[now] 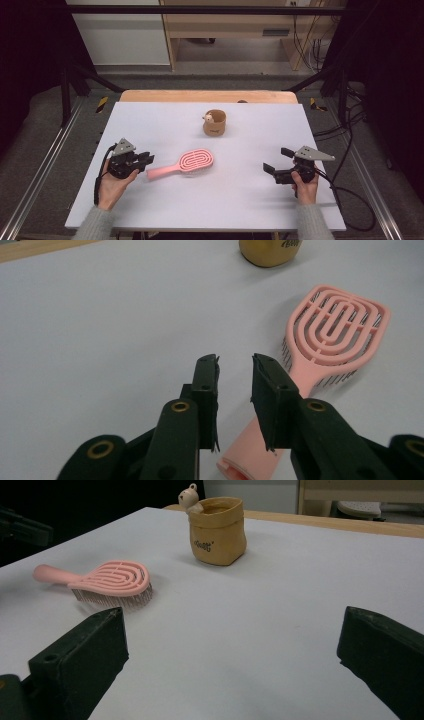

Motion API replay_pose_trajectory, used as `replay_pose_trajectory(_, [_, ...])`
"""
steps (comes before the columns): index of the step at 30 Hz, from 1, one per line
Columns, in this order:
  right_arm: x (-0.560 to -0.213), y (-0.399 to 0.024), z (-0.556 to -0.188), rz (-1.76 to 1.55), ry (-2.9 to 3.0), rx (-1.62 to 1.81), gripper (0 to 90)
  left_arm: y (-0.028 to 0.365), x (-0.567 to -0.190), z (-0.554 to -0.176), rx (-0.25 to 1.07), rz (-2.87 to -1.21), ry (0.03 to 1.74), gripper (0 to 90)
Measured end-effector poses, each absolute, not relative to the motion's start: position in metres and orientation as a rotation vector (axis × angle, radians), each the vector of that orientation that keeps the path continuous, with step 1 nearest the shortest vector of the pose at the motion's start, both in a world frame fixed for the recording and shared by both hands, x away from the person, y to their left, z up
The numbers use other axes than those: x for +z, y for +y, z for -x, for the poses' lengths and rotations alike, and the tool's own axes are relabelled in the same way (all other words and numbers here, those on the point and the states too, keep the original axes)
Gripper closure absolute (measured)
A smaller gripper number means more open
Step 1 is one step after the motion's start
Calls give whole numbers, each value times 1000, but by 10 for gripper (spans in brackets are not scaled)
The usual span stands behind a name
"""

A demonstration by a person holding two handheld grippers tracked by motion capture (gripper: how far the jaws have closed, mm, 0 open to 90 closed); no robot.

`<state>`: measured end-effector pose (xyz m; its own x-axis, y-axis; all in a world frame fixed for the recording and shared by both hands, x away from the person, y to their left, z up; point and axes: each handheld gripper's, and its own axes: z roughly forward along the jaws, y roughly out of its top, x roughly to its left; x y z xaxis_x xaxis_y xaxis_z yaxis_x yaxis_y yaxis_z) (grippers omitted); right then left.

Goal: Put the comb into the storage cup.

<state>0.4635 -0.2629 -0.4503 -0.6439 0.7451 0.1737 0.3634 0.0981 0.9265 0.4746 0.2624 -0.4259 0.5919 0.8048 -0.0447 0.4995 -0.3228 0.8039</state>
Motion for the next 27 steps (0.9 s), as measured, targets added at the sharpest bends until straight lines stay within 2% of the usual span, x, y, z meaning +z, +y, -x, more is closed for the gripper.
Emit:
replay_pose_trajectory(15, [-450,-263,-463,-1091,2044,1562,4,259,-433,-478,433,-2033,1062,891])
replay_pose_trajectory(27, [-450,-263,-464,-1089,2048,1561,4,255,-443,-482,418,-2091,1092,898])
